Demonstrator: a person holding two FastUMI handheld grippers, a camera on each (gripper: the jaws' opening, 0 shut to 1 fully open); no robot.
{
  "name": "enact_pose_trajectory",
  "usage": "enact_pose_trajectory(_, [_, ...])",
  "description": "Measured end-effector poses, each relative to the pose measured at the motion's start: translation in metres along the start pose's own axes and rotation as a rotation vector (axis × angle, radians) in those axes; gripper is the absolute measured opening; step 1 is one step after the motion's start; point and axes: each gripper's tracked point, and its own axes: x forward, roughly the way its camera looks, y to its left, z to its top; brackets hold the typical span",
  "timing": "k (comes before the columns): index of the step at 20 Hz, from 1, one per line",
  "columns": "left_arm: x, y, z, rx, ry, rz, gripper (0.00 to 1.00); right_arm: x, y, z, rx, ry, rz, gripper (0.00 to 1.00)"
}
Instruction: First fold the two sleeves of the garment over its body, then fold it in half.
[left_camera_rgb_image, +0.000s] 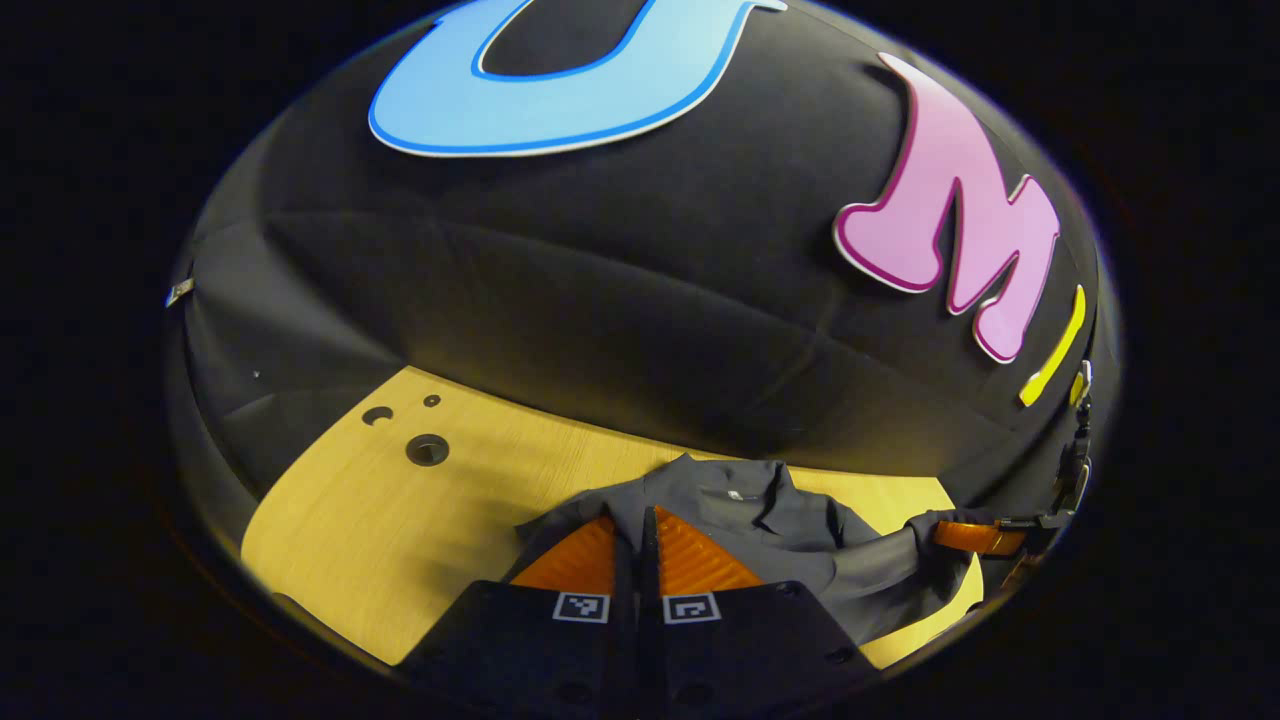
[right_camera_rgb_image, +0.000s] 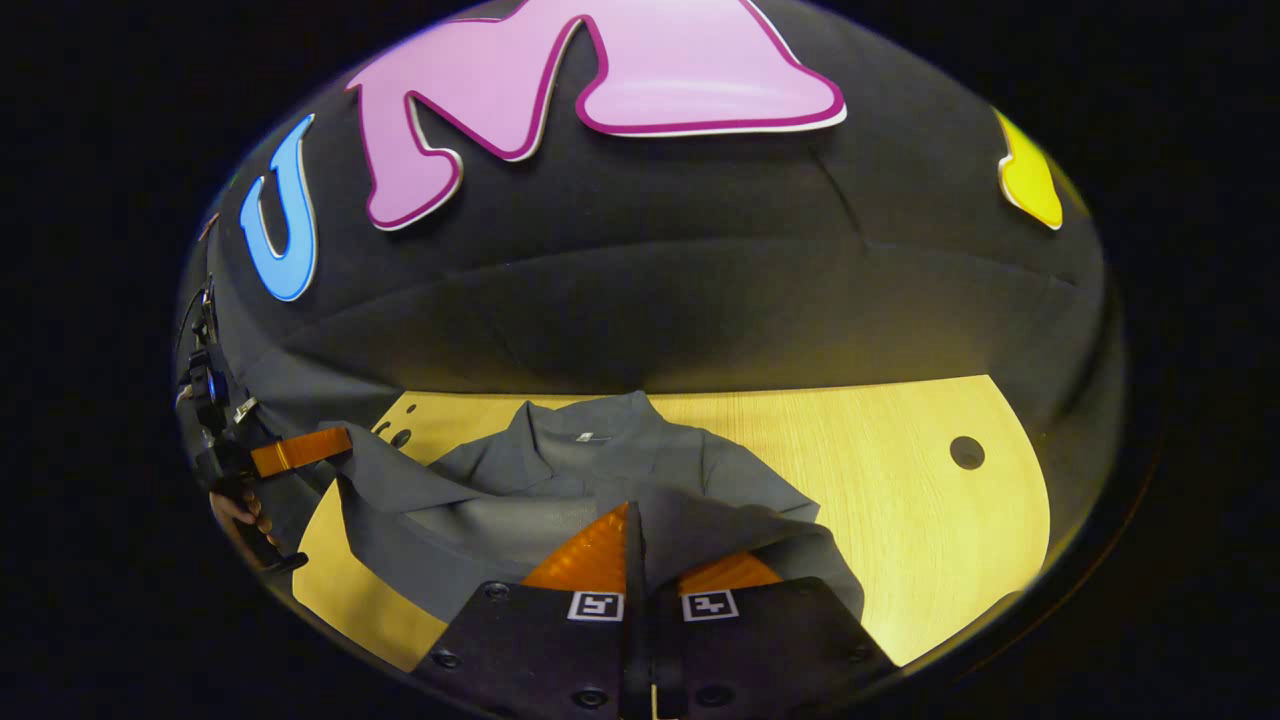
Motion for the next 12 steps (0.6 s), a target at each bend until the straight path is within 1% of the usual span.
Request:
enact_pose_trajectory(2, [0.017,0.002,-0.001,0.015,-0.006,0.004,0.05,0.015,-0.003,0.003,0.001,0.000,-0.009,0.07])
enact_pose_trajectory(5, [0.037,0.006,-0.008,0.001,0.002,-0.002,0.05,0.035,-0.010,0.002,0.037,0.007,-0.024,0.07])
enact_pose_trajectory(7, [0.049,0.014,-0.019,-0.023,0.017,0.008,0.05,0.049,-0.014,-0.008,0.059,0.028,-0.035,0.06])
enact_pose_trajectory(9, [0.058,0.017,-0.027,-0.040,0.028,0.012,0.05,0.057,-0.021,-0.017,0.064,0.051,-0.043,0.07])
enact_pose_trajectory(10, [0.062,0.017,-0.029,-0.031,0.030,0.011,0.05,0.060,-0.023,-0.021,0.061,0.059,-0.048,0.10])
enact_pose_trajectory(11, [0.064,0.016,-0.029,-0.012,0.029,0.014,0.05,0.063,-0.025,-0.024,0.055,0.064,-0.054,0.10])
enact_pose_trajectory(12, [0.065,0.016,-0.029,0.011,0.032,0.021,0.05,0.063,-0.028,-0.025,0.046,0.063,-0.069,0.12])
